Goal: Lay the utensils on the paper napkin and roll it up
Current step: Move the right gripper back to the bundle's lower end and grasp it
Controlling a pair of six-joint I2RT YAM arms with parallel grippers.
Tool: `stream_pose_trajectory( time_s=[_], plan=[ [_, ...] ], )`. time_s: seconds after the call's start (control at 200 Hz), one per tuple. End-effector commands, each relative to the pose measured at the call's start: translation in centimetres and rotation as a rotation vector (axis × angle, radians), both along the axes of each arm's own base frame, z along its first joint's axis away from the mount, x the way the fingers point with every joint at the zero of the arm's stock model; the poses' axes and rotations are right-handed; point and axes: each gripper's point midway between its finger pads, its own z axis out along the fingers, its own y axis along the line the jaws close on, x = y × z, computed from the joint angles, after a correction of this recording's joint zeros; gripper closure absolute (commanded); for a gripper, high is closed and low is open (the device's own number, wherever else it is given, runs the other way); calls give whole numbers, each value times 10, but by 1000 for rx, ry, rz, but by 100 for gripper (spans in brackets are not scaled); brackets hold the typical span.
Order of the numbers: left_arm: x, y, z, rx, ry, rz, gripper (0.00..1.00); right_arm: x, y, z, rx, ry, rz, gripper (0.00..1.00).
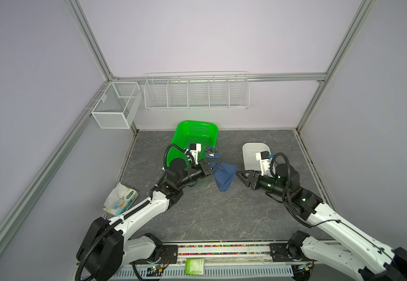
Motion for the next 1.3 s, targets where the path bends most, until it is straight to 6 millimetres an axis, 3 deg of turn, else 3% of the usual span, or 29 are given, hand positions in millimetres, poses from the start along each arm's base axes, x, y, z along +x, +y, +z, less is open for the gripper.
stream_pose_trajectory(
  time_s=[0.0,0.11,0.155,0.165,0.19,0.31,0.41,0.51,0.56,0.645,0.91,1.075,1.295],
  plan=[
    [3,5,26,-3,-86,31,100,-5,-17,16,-56,-62,-39,45],
    [4,5,25,4,-83,32,100,-15,-8,38,-30,-119,29,45],
    [3,5,24,8,-83,33,100,-17,-2,35,-42,-118,52,45],
    [4,5,25,7,-85,34,100,-18,-1,46,-29,-136,54,45],
    [4,6,25,9,-85,35,100,-20,3,52,-27,-148,70,44],
    [4,5,23,21,-84,36,99,-29,27,61,-66,-187,156,45],
    [4,5,23,21,-81,31,99,-23,37,52,-146,-162,147,46],
    [2,5,26,13,-87,27,99,5,5,20,-300,-57,-97,42],
    [1,5,28,7,-86,20,99,11,-6,13,-319,-44,-154,39],
    [-2,4,32,-8,-86,5,99,12,6,18,-223,-51,-85,29],
    [-6,2,36,-80,-43,-23,99,7,42,27,-20,3,154,34],
    [-7,0,38,-104,-29,-43,98,12,51,27,19,28,174,51],
    [-6,-1,38,-144,4,-47,98,17,52,29,68,33,165,83]
  ],
)
